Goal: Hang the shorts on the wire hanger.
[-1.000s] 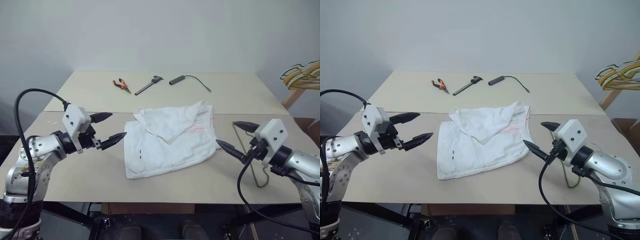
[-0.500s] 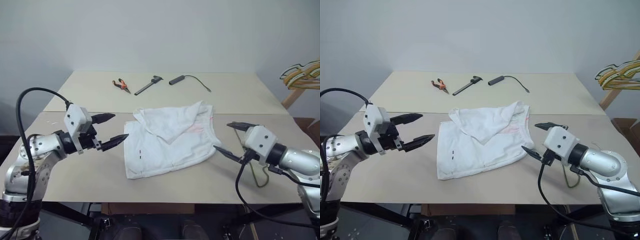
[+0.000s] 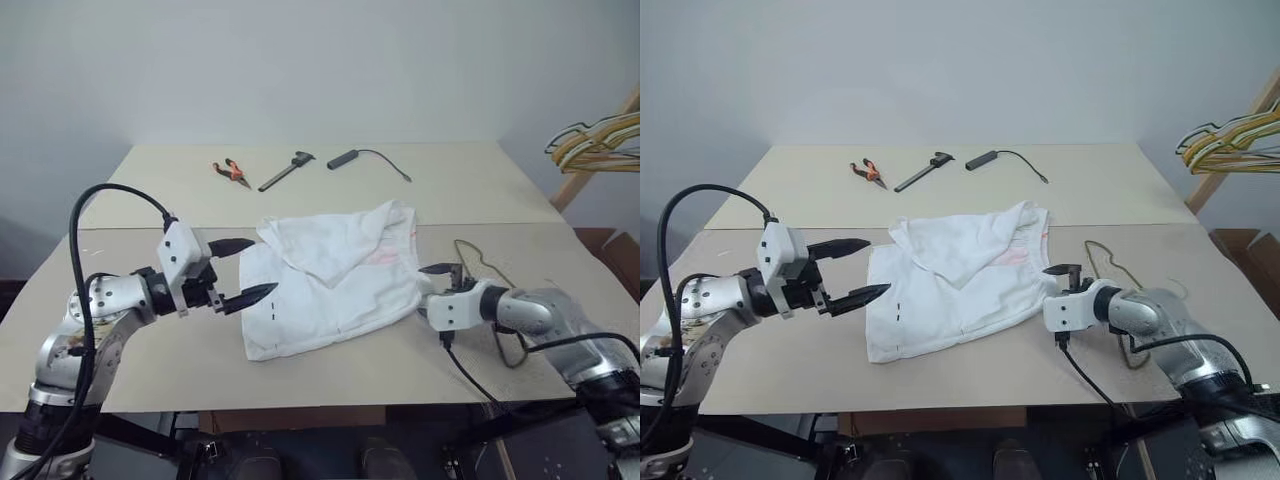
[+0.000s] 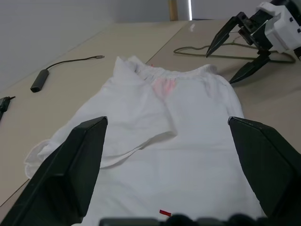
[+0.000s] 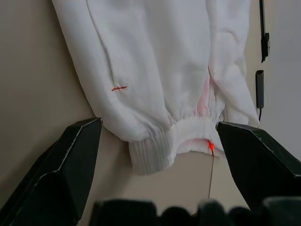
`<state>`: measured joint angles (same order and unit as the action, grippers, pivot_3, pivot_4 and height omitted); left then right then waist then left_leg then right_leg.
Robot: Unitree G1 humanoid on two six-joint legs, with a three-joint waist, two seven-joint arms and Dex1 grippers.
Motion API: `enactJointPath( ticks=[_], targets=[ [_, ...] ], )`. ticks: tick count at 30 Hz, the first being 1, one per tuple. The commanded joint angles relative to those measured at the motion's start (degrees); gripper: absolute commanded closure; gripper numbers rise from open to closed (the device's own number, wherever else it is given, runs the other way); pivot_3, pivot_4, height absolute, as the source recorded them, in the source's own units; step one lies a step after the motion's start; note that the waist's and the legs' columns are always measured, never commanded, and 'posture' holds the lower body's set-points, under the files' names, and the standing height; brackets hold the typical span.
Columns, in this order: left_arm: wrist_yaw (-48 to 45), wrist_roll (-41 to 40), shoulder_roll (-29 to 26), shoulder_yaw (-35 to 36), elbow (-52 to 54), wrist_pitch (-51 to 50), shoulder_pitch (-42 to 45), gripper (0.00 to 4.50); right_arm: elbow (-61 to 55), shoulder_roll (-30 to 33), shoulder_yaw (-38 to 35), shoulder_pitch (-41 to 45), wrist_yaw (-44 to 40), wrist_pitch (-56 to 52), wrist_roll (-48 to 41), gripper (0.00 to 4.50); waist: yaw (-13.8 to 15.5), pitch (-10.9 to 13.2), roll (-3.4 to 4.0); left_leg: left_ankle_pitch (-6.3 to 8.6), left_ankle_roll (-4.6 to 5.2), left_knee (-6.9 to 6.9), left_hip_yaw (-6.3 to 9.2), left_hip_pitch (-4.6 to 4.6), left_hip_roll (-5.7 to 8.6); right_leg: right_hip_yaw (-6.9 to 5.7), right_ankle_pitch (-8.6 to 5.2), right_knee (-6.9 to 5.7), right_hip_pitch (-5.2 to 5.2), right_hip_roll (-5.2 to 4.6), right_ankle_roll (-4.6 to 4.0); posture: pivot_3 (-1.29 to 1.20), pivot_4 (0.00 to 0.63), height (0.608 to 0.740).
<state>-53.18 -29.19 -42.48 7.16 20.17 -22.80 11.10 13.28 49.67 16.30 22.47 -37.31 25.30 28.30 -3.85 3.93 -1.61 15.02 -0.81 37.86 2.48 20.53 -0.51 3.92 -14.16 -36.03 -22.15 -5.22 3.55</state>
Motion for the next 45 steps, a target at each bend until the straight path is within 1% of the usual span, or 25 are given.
enactJointPath(
  ticks=[1, 3, 5, 9, 10, 12, 15, 17, 19, 21, 24, 26, 27, 29, 33, 36, 37, 40, 45],
  targets=[
    [-0.4, 0.23, 0.27, -0.42, 1.92, 1.56, 0.05, 0.01, 7.4, -1.12, 2.73, 5.04, 5.15, 5.09, 5.53, 0.18, -0.14, 0.0, 0.0, 0.0, 0.0, 0.0, 0.0, -0.02, 0.0, 0.01, 0.0, -0.01, 0.01, 0.0, 0.0, -0.04, 0.038, 0.74],
    [-0.4, 0.24, 0.32, -0.61, 2.0, 1.76, -0.05, 0.0, 10.02, -2.0, 3.73, 6.69, 6.38, 6.34, 6.47, 0.53, -0.18, 0.0, 0.0, 0.0, 0.0, 0.0, 0.0, -0.05, 0.0, 0.01, 0.01, -0.05, 0.01, 0.01, -0.01, -0.03, 0.038, 0.74],
    [-0.4, 0.17, 0.24, -0.62, 2.0, 1.84, -0.1, 0.0, 11.28, -2.38, 4.17, 7.56, 6.75, 7.63, 6.43, 1.17, -0.2, 0.0, 0.0, 0.0, 0.0, 0.0, 0.02, -0.07, -0.01, 0.01, 0.02, -0.08, 0.02, 0.02, -0.04, -0.03, 0.038, 0.74],
    [-0.65, 0.64, 0.05, -1.26, 2.18, 2.44, -0.91, 0.0, 12.72, -3.07, 5.12, 8.2, 6.61, 9.85, 5.99, 2.63, -0.31, 0.0, 0.0, 0.0, 0.0, 0.0, 0.01, -0.07, 0.0, 0.03, 0.02, -0.07, 0.03, 0.01, -0.03, -0.03, 0.038, 0.74],
    [-0.97, 0.87, -0.13, -1.54, 2.29, 2.76, -1.21, 0.0, 12.88, -3.33, 5.22, 8.28, 6.62, 9.9, 5.95, 2.86, -0.33, 0.0, 0.0, 0.0, 0.0, 0.0, 0.01, -0.07, -0.01, 0.03, 0.02, -0.07, 0.03, 0.02, -0.03, -0.03, 0.039, 0.74],
    [-1.87, 1.46, -0.63, -2.15, 2.46, 3.47, -1.81, 0.0, 13.17, -3.69, 5.32, 8.5, 6.78, 9.97, 6.2, 3.55, -0.34, 0.0, 0.0, 0.0, 0.0, 0.0, 0.02, -0.08, -0.01, 0.04, 0.02, -0.08, 0.02, 0.02, -0.03, -0.03, 0.038, 0.74],
    [-4.64, 4.77, -2.56, -3.78, 1.62, 6.88, -3.1, 0.0, 13.38, -3.92, 5.25, 8.8, 6.53, 10.2, 6.15, 4.46, -0.27, 0.0, 0.0, 0.0, 0.0, 0.0, 0.02, -0.08, 0.0, 0.04, 0.02, -0.08, 0.02, 0.02, -0.04, -0.03, 0.038, 0.74],
    [-6.54, 8.27, -4.71, -5.36, 0.63, 10.02, -4.13, 0.0, 13.37, -3.99, 5.14, 8.91, 6.43, 10.35, 5.99, 4.46, -0.25, 0.0, 0.01, 0.0, 0.0, 0.0, 0.01, -0.08, 0.0, 0.04, 0.02, -0.09, 0.03, 0.02, -0.04, -0.03, 0.037, 0.74],
    [-7.79, 13.54, -7.69, -7.93, -0.74, 12.91, -5.09, 0.0, 12.8, -4.15, 4.8, 8.71, 6.43, 10.06, 5.53, 4.46, -0.28, -0.01, 0.01, 0.0, 0.01, -0.01, 0.0, -0.11, -0.01, 0.06, 0.02, -0.09, 0.03, 0.03, -0.05, -0.03, 0.036, 0.74],
    [-6.75, 19.1, -9.03, -10.44, -2.62, 15.7, -5.53, 0.0, 11.6, -4.6, 4.15, 8.27, 6.37, 9.11, 4.65, 4.46, -0.29, -0.01, 0.01, 0.0, 0.01, -0.01, 0.0, -0.11, -0.01, 0.06, 0.01, -0.09, 0.04, 0.03, -0.06, -0.03, 0.034, 0.74],
    [-6.61, 24.66, -9.83, -13.67, -5.5, 20.45, -4.96, 0.0, 10.93, -4.66, 3.96, 8.26, 5.9, 8.61, 4.33, 4.46, -0.25, -0.01, 0.01, 0.0, 0.01, -0.01, -0.02, -0.13, -0.01, 0.07, 0.02, -0.08, 0.05, 0.03, -0.06, -0.04, 0.033, 0.74],
    [-7.97, 26.87, -10.33, -16.0, -6.44, 20.86, -4.12, 0.0, 10.88, -4.57, 3.9, 8.25, 5.84, 8.59, 4.27, 4.46, -0.27, -0.01, 0.01, 0.0, 0.01, -0.01, -0.02, -0.12, -0.01, 0.07, 0.02, -0.09, 0.05, 0.03, -0.06, -0.04, 0.031, 0.74],
    [-8.19, 29.32, -10.64, -17.75, -7.24, 21.28, -3.42, 0.0, 10.85, -4.5, 3.87, 8.31, 5.77, 8.58, 4.19, 4.46, -0.27, -0.01, 0.01, 0.01, 0.01, -0.01, -0.02, -0.12, -0.01, 0.07, 0.02, -0.09, 0.05, 0.02, -0.06, -0.04, 0.029, 0.74],
    [-6.95, 35.0, -9.86, -21.51, -9.99, 22.18, -1.54, 0.0, 10.3, -4.38, 3.74, 8.42, 5.54, 8.35, 3.88, 4.46, -0.28, -0.02, 0.03, 0.01, 0.02, -0.01, -0.02, -0.12, -0.01, 0.07, 0.01, -0.09, 0.04, 0.03, -0.05, -0.04, 0.027, 0.74],
    [-5.04, 40.31, -7.82, -24.67, -13.23, 21.79, 1.04, 0.0, 9.66, -4.39, 3.63, 8.48, 5.36, 7.96, 3.63, 4.46, -0.18, -0.1, 0.16, 0.01, 0.02, -0.01, -0.04, -0.22, 0.01, 0.07, 0.02, -0.1, 0.17, 0.0, -0.05, -0.06, 0.025, 0.74],
    [-3.73, 43.84, -7.31, -26.03, -15.55, 22.74, 2.33, 0.6, 8.1, -4.0, 3.22, 7.84, 4.85, 7.36, 2.89, 4.5, -0.24, -0.33, 0.48, 0.01, 0.03, -0.01, -0.04, -0.32, 0.01, 0.08, 0.02, -0.1, 0.26, 0.01, -0.04, -0.06, 0.023, 0.74],
    [-3.69, 44.41, -7.38, -26.14, -16.07, 22.89, 2.61, 0.86, 7.63, -3.91, 3.07, 7.64, 4.71, 7.11, 2.64, 4.5, -0.27, -0.42, 0.62, 0.01, 0.03, -0.01, -0.05, -0.34, 0.01, 0.09, 0.02, -0.11, 0.27, 0.01, -0.04, -0.06, 0.023, 0.74],
    [-2.26, 46.05, -7.26, -26.08, -18.14, 24.0, 3.69, 1.92, 6.55, -3.72, 2.81, 7.08, 4.38, 6.62, 2.16, 4.5, -0.33, -0.61, 0.9, 0.0, 0.03, -0.01, -0.04, -0.37, 0.0, 0.1, 0.02, -0.16, 0.28, 0.03, -0.05, -0.07, 0.022, 0.74],
    [-0.45, 46.13, -6.56, -24.89, -21.33, 24.86, 6.3, 3.52, 5.05, -3.37, 2.46, 6.7, 4.0, 6.39, 1.85, 4.5, -0.62, -0.64, 0.93, -0.01, 0.05, -0.01, -0.03, -0.37, 0.01, 0.11, 0.03, -0.15, 0.27, 0.05, -0.05, -0.06, 0.02, 0.74]
  ],
)
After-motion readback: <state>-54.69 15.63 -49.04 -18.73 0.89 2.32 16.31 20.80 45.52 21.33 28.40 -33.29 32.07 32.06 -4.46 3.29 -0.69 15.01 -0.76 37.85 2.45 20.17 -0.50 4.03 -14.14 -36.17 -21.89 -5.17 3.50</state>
